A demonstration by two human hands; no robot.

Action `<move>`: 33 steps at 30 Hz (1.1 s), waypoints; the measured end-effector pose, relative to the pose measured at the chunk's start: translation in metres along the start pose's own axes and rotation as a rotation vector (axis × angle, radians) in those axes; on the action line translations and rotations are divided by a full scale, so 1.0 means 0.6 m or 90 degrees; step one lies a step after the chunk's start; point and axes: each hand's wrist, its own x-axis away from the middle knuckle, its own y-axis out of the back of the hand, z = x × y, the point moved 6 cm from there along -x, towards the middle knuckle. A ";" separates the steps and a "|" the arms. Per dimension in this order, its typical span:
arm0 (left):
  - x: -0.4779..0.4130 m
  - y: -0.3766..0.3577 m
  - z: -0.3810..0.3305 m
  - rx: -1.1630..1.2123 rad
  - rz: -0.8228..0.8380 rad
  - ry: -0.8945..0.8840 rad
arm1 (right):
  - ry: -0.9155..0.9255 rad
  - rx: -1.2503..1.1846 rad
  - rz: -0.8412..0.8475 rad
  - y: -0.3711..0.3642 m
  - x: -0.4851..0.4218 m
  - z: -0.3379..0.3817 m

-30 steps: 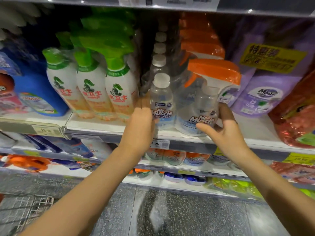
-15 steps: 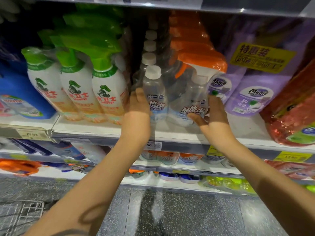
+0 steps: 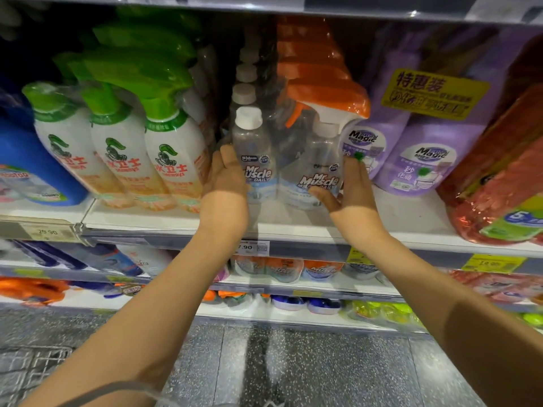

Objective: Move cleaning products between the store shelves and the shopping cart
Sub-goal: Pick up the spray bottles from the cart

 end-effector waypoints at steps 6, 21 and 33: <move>0.052 0.024 -0.025 -0.027 0.053 -0.072 | -0.039 0.000 0.012 0.005 0.003 0.002; 0.201 0.215 0.012 0.510 -0.012 0.010 | 0.111 -0.386 0.083 0.021 0.179 0.252; 0.408 0.472 0.245 0.526 -0.333 0.182 | 0.221 -0.496 0.365 -0.184 0.369 0.525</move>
